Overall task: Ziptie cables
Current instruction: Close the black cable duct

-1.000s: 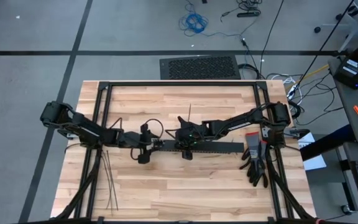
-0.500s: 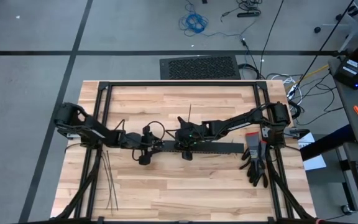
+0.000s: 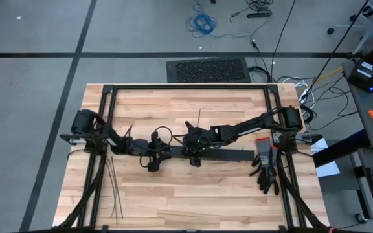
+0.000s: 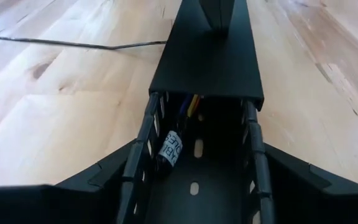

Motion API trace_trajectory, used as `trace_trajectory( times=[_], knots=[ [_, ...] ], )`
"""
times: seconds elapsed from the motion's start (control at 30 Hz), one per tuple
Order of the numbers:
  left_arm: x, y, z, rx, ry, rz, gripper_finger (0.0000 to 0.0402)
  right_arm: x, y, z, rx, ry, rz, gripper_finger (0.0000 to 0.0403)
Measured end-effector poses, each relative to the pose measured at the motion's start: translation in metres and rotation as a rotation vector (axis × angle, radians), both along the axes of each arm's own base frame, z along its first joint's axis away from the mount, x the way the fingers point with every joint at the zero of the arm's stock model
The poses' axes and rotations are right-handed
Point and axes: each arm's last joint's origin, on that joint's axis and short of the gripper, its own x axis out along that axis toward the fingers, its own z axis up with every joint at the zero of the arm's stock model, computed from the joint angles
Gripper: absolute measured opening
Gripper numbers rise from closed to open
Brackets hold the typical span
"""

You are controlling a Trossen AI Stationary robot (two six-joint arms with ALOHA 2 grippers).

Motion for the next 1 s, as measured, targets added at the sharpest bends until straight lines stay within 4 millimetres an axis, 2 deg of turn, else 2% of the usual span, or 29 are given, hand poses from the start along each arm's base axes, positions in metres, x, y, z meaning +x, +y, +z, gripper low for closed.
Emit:
trace_trajectory(
  times=[0.2,0.43,0.77,1.0],
  knots=[
    [0.001,0.000,-0.008,-0.015,0.007,0.008,0.0272,0.000,0.000,-0.001,0.000,0.004,0.001,0.0000],
    [0.001,0.000,-0.009,-0.020,0.008,0.012,0.0237,0.002,-0.003,-0.011,0.031,0.027,0.022,0.0000],
    [0.001,0.000,-0.009,-0.022,0.001,0.013,0.0240,0.006,-0.006,-0.012,0.054,-0.026,0.048,0.0000],
    [0.000,0.000,-0.009,-0.031,-0.003,0.019,0.0240,0.012,-0.019,-0.028,0.072,-0.029,0.028,0.0000]
  ],
)
